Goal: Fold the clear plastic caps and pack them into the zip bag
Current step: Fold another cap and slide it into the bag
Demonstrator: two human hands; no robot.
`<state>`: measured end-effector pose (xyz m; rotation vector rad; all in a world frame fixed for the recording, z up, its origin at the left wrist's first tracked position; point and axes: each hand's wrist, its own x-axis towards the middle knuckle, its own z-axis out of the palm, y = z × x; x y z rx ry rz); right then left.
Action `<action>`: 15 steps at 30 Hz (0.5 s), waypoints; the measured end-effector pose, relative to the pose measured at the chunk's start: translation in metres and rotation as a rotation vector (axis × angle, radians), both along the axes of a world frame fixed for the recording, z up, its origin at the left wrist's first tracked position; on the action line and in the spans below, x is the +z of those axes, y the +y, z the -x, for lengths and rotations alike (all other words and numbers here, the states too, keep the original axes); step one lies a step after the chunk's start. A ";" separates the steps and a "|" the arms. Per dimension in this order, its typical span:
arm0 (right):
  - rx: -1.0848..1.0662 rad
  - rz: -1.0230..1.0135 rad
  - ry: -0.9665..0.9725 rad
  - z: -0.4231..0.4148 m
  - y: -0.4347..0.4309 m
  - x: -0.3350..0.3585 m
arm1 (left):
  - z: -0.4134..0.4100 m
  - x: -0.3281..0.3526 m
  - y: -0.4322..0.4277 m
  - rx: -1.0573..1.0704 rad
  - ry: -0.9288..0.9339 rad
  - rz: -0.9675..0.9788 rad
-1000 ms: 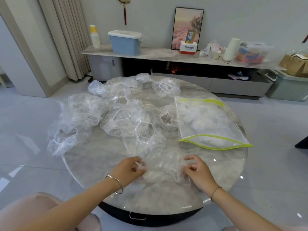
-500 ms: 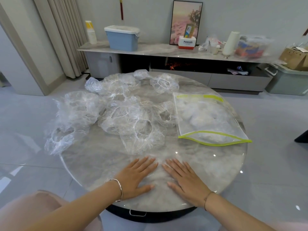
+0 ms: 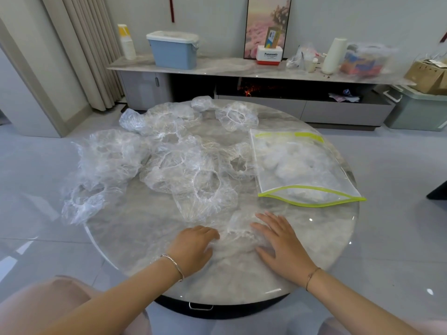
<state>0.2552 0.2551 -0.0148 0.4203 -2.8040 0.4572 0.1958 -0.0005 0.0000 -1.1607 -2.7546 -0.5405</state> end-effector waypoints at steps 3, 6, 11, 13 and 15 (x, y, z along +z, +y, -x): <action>0.115 -0.026 0.074 -0.007 -0.014 0.005 | -0.013 0.014 0.015 0.047 -0.076 0.061; 0.199 -0.075 0.163 -0.008 -0.023 0.003 | -0.021 0.023 0.031 0.051 -0.146 0.064; 0.186 -0.041 0.177 -0.007 -0.005 -0.001 | -0.005 0.027 0.038 -0.100 -0.068 -0.182; 0.209 0.000 0.107 -0.008 -0.002 0.000 | 0.004 0.016 0.039 -0.230 -0.027 -0.076; 0.250 0.000 0.061 -0.010 -0.002 0.003 | 0.010 0.004 0.040 -0.300 0.012 0.073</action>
